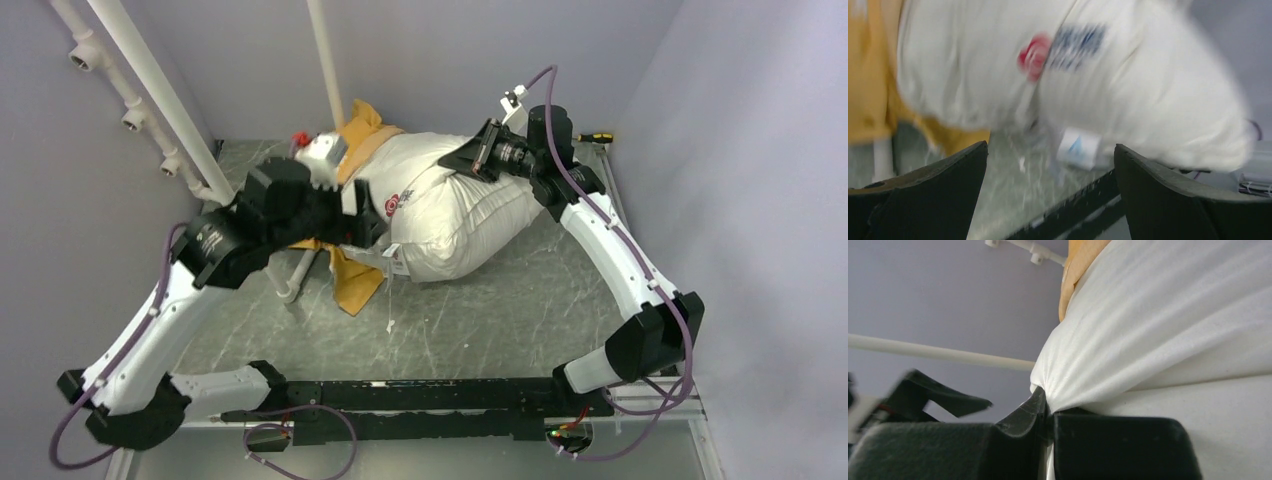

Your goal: Put the pillow into the pillowcase

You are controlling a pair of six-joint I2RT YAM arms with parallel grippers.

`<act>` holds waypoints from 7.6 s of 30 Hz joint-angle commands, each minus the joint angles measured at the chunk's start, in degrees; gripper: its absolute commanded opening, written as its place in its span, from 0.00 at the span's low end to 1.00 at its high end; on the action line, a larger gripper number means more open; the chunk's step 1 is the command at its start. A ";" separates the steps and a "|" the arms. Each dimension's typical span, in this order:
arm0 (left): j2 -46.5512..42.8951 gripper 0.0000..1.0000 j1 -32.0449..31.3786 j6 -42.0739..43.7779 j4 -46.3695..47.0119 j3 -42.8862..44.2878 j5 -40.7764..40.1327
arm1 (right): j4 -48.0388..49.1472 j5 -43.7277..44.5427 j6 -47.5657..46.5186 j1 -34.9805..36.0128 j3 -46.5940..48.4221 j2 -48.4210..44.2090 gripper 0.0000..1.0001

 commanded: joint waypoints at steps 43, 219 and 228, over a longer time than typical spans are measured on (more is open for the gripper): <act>0.70 0.00 12.71 -15.83 46.03 -51.23 20.15 | 8.94 0.66 -4.51 -2.78 -8.67 -6.35 0.00; 19.19 0.16 6.36 3.96 11.86 8.02 10.49 | 28.69 -7.99 -1.13 2.76 -50.06 -19.76 0.00; 14.50 0.20 9.60 2.24 11.34 1.50 4.90 | 27.37 -7.83 -1.71 2.76 -50.01 -19.92 0.00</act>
